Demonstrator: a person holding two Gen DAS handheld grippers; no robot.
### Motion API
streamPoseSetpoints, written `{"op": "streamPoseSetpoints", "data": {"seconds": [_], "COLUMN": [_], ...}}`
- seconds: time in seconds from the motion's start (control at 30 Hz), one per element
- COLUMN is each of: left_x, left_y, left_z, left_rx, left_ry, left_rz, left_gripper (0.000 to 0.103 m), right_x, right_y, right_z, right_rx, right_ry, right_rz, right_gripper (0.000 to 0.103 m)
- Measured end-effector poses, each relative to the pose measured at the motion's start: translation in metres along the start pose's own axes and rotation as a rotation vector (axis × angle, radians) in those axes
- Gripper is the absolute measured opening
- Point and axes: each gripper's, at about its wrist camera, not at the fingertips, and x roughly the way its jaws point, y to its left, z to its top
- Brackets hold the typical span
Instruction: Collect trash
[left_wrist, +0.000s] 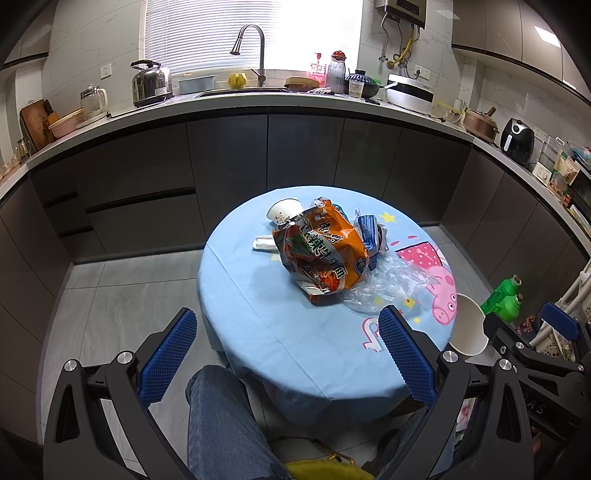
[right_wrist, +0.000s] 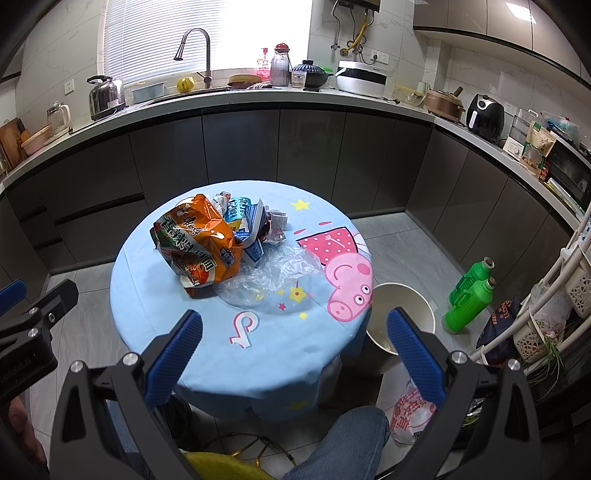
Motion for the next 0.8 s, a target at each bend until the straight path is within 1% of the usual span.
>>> {"op": "streamPoseSetpoints", "data": {"seconds": [0.57,0.77,0.8], "left_x": [0.008,0.019,0.021], "left_y": [-0.003,-0.002,-0.001], "left_z": [0.0,0.007,0.008], "left_rx": [-0.003,-0.002,-0.003], "left_ry": [0.016,0.034,0.034], "left_rz": [-0.004,-0.009,-0.011], "left_gripper": [0.095,0.095,0.095], "right_x": [0.004,0.013,0.019], "right_y": [0.001,0.001,0.001], "right_z": [-0.003,-0.003,-0.001], "right_rx": [-0.001,0.0,-0.002], "right_ry": [0.006,0.021,0.027], "right_rz": [-0.001,-0.001,0.004], "right_gripper": [0.1,0.1,0.1]}}
